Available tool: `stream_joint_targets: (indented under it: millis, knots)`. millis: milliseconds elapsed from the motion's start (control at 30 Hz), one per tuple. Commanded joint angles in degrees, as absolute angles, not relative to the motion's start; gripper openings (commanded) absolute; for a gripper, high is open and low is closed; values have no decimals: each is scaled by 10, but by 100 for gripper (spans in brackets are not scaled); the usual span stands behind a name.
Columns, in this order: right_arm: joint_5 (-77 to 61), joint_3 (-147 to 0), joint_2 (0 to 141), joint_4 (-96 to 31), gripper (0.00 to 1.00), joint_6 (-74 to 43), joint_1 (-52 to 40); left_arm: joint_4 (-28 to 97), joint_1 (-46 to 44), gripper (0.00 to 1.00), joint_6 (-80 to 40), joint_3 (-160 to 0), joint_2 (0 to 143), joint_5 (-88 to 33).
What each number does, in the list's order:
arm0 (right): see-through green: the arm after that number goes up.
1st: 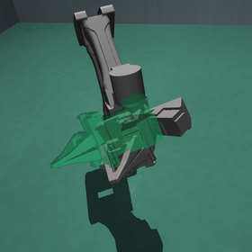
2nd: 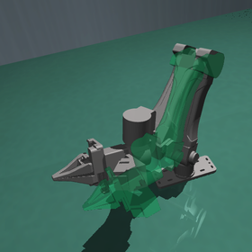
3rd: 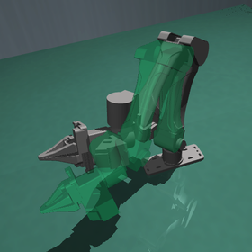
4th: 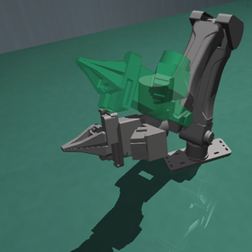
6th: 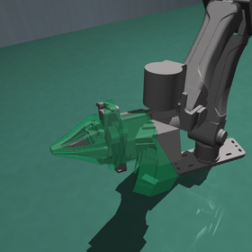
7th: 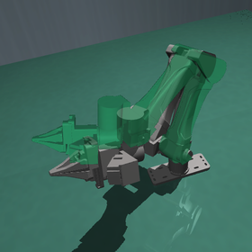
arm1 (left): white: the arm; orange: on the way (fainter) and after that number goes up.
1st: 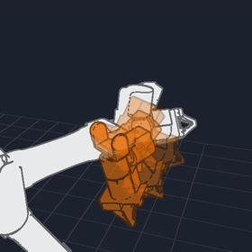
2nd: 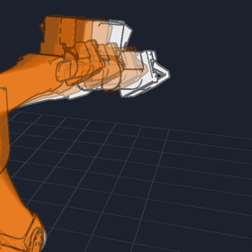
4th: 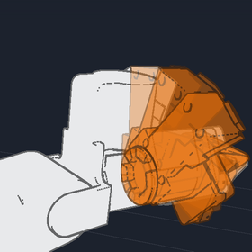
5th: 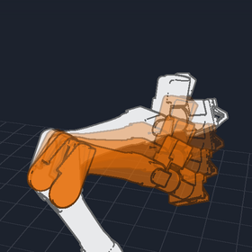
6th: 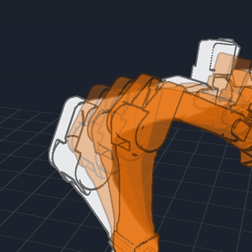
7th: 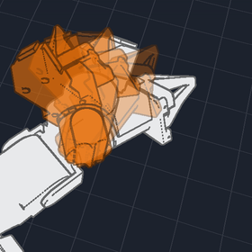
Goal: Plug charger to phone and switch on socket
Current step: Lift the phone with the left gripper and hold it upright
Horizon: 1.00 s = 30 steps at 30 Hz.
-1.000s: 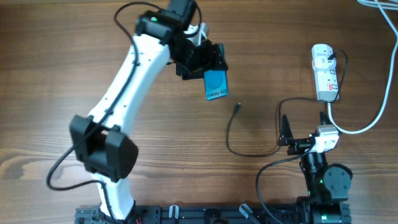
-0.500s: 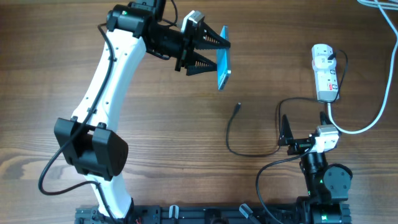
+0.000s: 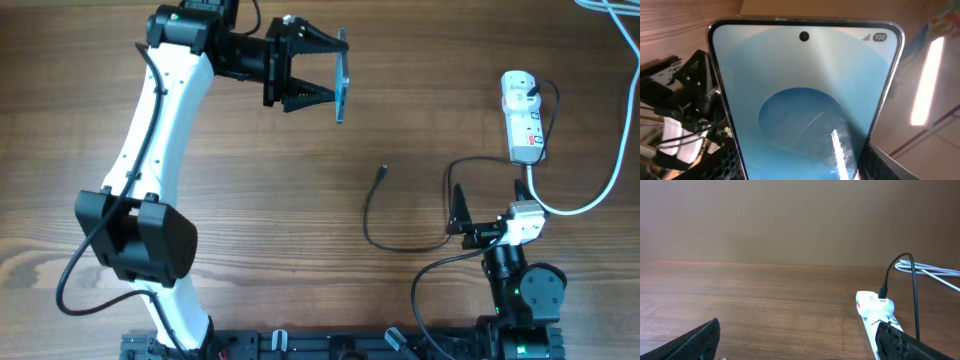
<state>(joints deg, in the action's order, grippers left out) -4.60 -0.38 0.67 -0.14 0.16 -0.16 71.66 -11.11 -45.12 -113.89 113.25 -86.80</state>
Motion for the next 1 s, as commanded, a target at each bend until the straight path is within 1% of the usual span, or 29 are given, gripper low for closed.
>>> stream_joint_targets:
  millis: [0,533,667,967]
  knots:
    - [-39,-3,3,0,100,6,2,716,-95,65,-472,-1152,1117,-904]
    - [-39,-3,3,0,100,6,2,716,-88,65,-472,-1152,1117,-904]
    - [-39,-3,3,0,100,6,2,716,-88,65,-502,-1152,1117,-904]
    - [-39,-4,3,0,100,6,2,716,-88,65,-502,-1152,1117,-904]
